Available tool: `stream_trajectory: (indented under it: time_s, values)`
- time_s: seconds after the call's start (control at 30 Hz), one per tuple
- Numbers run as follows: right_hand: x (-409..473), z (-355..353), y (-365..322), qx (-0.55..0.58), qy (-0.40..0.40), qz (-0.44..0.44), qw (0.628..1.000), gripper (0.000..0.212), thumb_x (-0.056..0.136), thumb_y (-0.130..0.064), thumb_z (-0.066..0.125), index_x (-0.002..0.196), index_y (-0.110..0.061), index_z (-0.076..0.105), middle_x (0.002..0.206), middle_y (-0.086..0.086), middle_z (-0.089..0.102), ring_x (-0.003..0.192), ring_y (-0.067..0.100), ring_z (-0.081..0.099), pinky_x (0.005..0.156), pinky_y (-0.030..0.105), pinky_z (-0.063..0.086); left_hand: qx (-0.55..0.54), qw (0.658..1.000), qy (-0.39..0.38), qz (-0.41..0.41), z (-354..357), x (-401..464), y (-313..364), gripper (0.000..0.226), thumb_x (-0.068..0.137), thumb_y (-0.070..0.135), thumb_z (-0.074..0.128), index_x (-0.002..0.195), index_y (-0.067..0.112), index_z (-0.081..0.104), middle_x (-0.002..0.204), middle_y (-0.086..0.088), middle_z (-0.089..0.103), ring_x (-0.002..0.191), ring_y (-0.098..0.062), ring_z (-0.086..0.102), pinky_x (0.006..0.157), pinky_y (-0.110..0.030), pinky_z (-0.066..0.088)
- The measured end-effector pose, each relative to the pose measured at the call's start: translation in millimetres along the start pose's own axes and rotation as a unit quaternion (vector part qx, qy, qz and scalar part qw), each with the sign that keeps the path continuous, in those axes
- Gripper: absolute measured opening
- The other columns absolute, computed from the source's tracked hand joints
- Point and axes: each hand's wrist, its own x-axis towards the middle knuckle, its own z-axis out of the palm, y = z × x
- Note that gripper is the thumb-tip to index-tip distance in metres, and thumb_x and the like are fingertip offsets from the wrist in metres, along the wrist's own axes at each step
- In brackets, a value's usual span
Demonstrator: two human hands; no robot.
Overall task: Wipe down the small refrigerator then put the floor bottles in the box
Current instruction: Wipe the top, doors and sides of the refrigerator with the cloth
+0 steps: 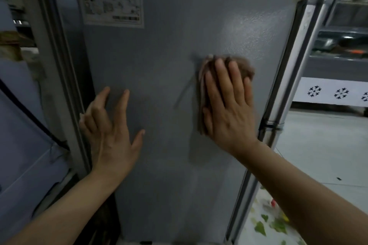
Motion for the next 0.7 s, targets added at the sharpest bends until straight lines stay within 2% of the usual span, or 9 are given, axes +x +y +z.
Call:
stream_trajectory:
  time_s: [0.07,0.1,0.23,0.33,0.43,0.57,0.63,0.7]
  values:
    - [0.8,6.4,-16.0,-0.006,0.005,0.043,0.999,0.062,0.094,-0.034,0.033,0.150,-0.012,0.016,0.158,0.010,0.010,0.147,0.027,0.002,0.117,0.045,0.001,0.006,1.000,-0.003,0.008,1.4,-0.3,-2.3,0.094,0.067,0.025,0.080,0.142,0.026,0.022,0.146,-0.008,0.013,0.132,-0.039,0.023,0.102,-0.065,0.024]
    - [-10.1,9.9,-24.4,-0.005,-0.004,0.035,0.999,0.063,0.094,-0.034,0.033,0.150,-0.012,0.016,0.159,0.009,0.009,0.147,0.028,0.003,0.117,0.046,0.001,0.007,1.000,-0.005,0.010,1.8,0.0,-3.2,0.094,0.068,0.027,0.079,0.142,0.026,0.022,0.146,-0.005,0.012,0.133,-0.038,0.022,0.102,-0.065,0.024]
    - [-73.4,13.3,-45.2,0.006,-0.123,-0.147,0.981,0.067,0.089,-0.030,0.045,0.149,-0.012,0.023,0.159,0.003,0.009,0.147,0.024,0.008,0.116,0.040,0.008,0.007,0.999,-0.007,0.033,-0.5,-0.2,-10.7,0.094,0.066,0.026,0.080,0.143,0.025,0.025,0.146,-0.006,0.014,0.132,-0.035,0.023,0.103,-0.063,0.026]
    - [-80.1,6.9,-41.4,-0.022,-0.154,-0.196,0.968,0.066,0.089,-0.032,0.043,0.150,-0.016,0.021,0.159,0.000,0.009,0.147,0.020,0.006,0.116,0.038,0.007,-0.036,0.999,-0.018,0.010,-6.0,-5.9,-26.6,0.094,0.068,0.019,0.079,0.143,0.022,0.022,0.146,-0.016,0.021,0.130,-0.035,0.028,0.108,-0.052,0.027]
    - [-32.3,3.3,-37.8,-0.019,-0.093,-0.148,0.984,0.061,0.094,-0.031,0.037,0.150,-0.015,0.021,0.158,0.001,0.011,0.147,0.021,0.008,0.117,0.039,0.004,-0.103,0.993,-0.064,-0.001,-9.5,-12.0,-45.4,0.098,0.073,0.017,0.076,0.148,0.017,0.014,0.145,-0.015,0.027,0.131,-0.026,0.028,0.109,-0.034,0.021]
    - [24.0,14.5,-53.8,-0.003,-0.015,-0.024,1.000,0.059,0.095,-0.028,0.034,0.149,-0.010,0.022,0.157,0.010,0.013,0.147,0.026,0.003,0.117,0.048,0.004,-0.149,0.985,-0.087,0.011,-7.9,-15.5,-52.4,0.099,0.076,0.015,0.074,0.148,0.024,0.007,0.145,-0.007,0.024,0.132,-0.015,0.025,0.109,-0.028,0.020]
    - [11.5,19.9,-66.2,0.005,-0.030,-0.040,0.999,0.060,0.094,-0.028,0.036,0.149,-0.010,0.022,0.158,0.010,0.012,0.147,0.027,0.004,0.117,0.049,0.006,-0.165,0.983,-0.082,0.009,-8.2,-15.3,-52.2,0.099,0.076,0.013,0.073,0.147,0.029,0.006,0.145,-0.005,0.024,0.131,-0.009,0.024,0.110,-0.025,0.020]
    - [-18.9,23.5,-77.3,0.015,-0.084,-0.129,0.988,0.063,0.091,-0.027,0.044,0.149,-0.012,0.025,0.159,0.007,0.012,0.147,0.025,0.006,0.117,0.044,0.006,-0.183,0.980,-0.082,0.009,-8.5,-15.8,-53.9,0.098,0.076,0.011,0.074,0.146,0.030,0.007,0.146,-0.003,0.024,0.134,-0.010,0.025,0.112,-0.025,0.020]
